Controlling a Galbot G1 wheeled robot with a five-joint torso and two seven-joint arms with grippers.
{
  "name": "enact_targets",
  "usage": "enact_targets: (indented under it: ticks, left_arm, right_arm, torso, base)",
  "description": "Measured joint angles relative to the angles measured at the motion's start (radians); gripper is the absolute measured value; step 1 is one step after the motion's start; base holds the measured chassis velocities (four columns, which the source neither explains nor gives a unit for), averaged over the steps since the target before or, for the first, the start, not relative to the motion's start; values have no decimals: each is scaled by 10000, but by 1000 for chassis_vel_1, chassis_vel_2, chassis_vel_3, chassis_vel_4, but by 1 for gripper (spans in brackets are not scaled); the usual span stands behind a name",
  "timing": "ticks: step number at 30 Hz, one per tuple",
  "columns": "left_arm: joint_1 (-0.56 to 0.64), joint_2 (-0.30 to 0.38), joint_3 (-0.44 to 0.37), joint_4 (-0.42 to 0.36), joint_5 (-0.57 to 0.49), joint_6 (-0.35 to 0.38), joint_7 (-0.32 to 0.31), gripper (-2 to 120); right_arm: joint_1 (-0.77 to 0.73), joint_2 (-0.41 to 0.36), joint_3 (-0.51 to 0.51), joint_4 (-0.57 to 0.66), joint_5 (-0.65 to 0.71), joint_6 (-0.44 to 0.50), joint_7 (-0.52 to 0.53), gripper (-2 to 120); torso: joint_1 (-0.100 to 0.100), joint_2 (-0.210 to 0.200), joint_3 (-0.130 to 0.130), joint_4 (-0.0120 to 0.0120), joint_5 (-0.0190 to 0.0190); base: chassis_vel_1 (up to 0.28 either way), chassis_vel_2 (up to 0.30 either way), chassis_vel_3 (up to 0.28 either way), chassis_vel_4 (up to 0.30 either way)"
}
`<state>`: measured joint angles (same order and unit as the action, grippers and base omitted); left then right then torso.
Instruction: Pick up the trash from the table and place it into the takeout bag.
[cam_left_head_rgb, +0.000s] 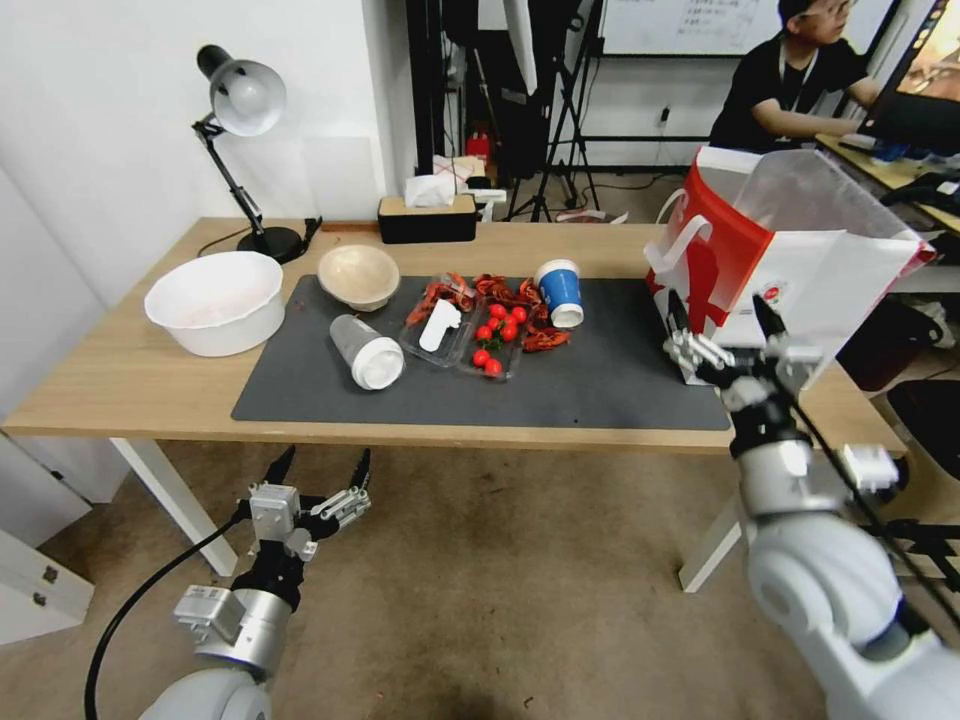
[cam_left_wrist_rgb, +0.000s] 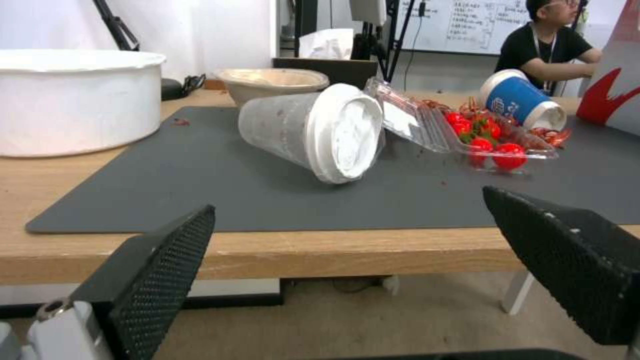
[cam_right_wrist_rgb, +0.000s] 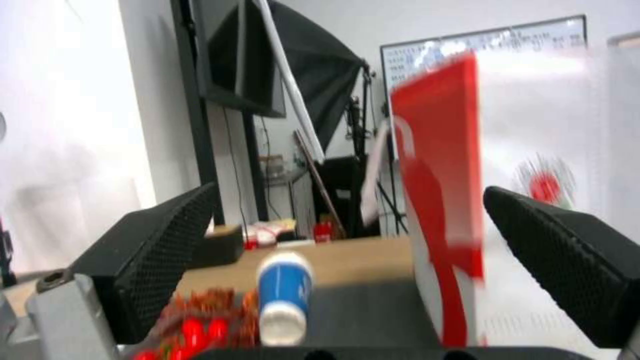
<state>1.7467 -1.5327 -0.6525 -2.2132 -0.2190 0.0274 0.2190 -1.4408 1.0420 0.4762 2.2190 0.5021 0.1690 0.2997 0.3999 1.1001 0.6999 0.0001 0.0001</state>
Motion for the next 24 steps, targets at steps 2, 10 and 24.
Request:
enact_targets:
  ticks: [2,10,24]
  left_arm:
    - [2,11,0,0,-9,-4,0,100]
    - [-22,48,12,10,-74,-17,0,100]
    - [-102,82,4,134,-152,-17,3,100]
  right_arm:
    - [-361,171,20,-63,-123,243,-93,100]
    - [-1620,853,-340,-382,-683,929,-349,100]
    - [-1690,1076,-661,-653,-982,630,-305,100]
  torso:
    - [0,0,0,-2,-1]
    - [0,0,0,-1,-2]
    - [0,-1,1,-1,-1]
  base:
    - [0,0,0,0]
    - [0,0,0,0]
    - [0,0,0,0]
